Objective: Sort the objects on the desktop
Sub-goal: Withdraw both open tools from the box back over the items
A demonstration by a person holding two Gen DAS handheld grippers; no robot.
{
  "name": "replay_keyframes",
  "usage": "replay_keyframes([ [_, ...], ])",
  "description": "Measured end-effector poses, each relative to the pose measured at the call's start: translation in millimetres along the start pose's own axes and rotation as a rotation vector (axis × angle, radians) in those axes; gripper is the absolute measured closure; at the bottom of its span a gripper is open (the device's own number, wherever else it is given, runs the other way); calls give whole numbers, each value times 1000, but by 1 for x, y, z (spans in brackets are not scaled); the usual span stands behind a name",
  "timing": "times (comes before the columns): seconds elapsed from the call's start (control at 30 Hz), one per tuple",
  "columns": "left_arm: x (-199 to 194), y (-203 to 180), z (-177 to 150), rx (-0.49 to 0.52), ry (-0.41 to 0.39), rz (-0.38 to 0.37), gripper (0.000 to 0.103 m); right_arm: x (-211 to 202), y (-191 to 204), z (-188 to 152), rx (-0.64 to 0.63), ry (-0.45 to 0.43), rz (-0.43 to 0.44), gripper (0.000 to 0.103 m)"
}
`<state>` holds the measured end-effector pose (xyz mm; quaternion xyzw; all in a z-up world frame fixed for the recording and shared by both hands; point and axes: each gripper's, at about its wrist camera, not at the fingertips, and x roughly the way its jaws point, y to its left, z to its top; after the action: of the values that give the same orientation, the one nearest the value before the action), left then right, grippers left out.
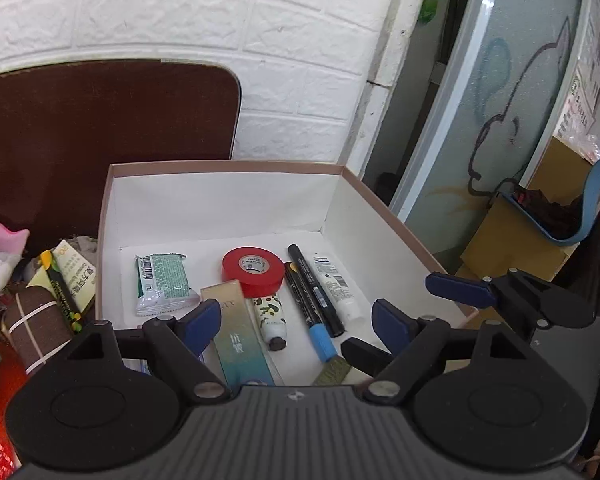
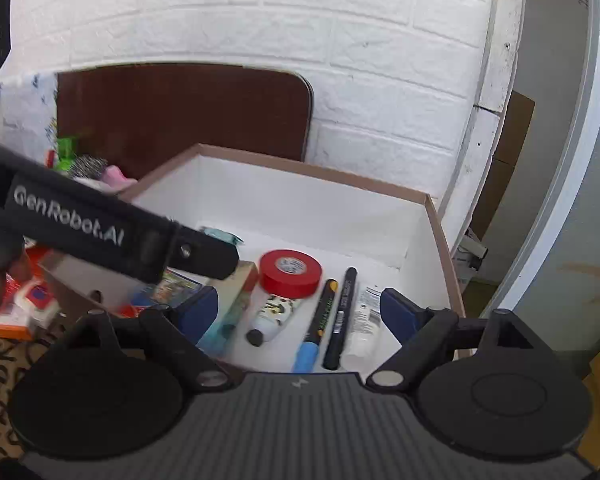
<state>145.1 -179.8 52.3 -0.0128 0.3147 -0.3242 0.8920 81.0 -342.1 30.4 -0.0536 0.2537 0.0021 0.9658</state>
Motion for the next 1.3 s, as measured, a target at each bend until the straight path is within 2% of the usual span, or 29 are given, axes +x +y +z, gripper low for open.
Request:
replay_keyframes([
  [0.13, -28, -6, -19, -14, -16, 54, 16, -25, 15, -6, 24, -41, 30, 15],
  [0.3, -66, -1, -54, -57, -57, 102, 14, -49, 40, -22, 36, -50, 85, 8],
  [0.5, -96, 11, -106, -109, -40, 152, 14, -62, 89, -52, 16, 0, 189, 8],
  [0.73, -125, 57, -156, -287, -24, 201, 14, -62, 147, -77, 13, 69, 333, 8],
  [0.9, -142, 91, -172, -379, -48, 292, 14, -57, 181, -84, -38, 90, 346, 8],
  [1.03, -152, 116, -179, -456, -76, 334, 14, -51, 192, -82, -78, 76, 361, 2],
  [1.2, -162, 143, -185, -531, -107, 375, 14, -40, 201, -78, -62, 79, 376, 2],
  [1.3, -164, 158, -187, -564, -122, 385, 14, -29, 207, -77, -12, 91, 417, 2],
])
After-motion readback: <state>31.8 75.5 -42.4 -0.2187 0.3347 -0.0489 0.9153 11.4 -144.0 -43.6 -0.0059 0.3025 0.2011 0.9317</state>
